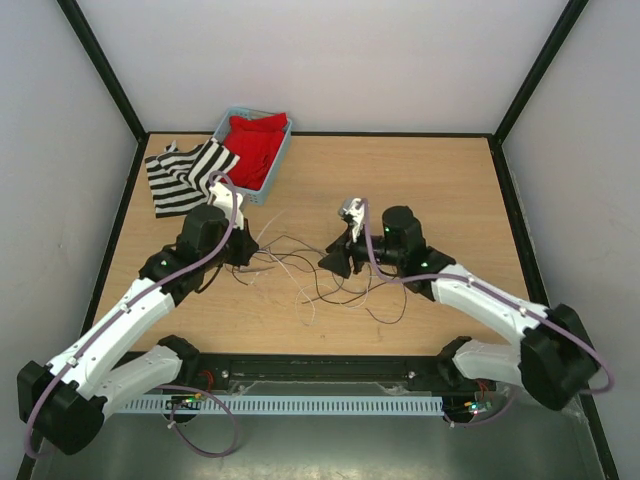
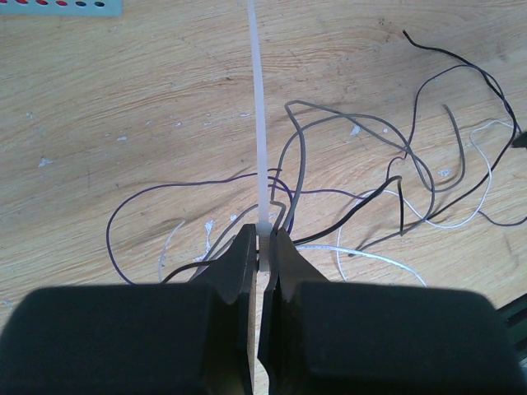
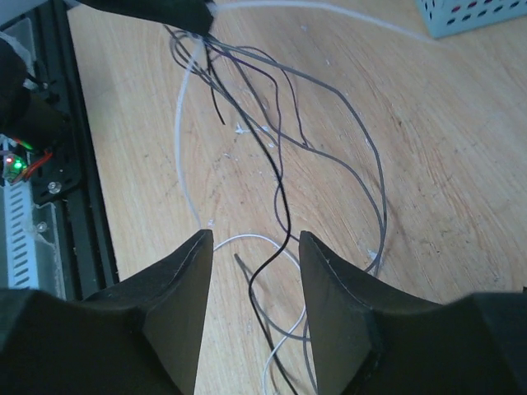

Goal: Zip-tie the wires
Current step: Adjust the cable at the center of the board.

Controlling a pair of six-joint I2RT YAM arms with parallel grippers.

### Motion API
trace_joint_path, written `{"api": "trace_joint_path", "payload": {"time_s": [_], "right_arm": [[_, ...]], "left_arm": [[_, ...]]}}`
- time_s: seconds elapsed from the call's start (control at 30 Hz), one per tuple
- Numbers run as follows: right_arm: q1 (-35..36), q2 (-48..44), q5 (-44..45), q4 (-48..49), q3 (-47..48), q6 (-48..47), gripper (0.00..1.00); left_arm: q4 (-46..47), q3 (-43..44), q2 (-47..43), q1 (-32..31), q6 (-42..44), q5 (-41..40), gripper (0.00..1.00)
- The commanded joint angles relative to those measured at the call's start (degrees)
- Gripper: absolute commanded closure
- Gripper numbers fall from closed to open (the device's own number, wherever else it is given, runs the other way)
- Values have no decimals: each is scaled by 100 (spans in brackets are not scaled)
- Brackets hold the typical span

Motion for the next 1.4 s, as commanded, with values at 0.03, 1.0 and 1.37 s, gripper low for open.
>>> {"api": "trace_joint_path", "payload": {"time_s": [0.03,1.0,1.37], "right_arm": [[4,835,-16,619,485,-44,45],[583,3243,-300,-526,1876,-408,44],[711,3608,-7,-836,2028,-617,48]], "left_arm": [[68,134,-195,41,76,42,100],[115,31,-228,50,-72,190,100],[70,54,-245,51,-74,188,100]]}}
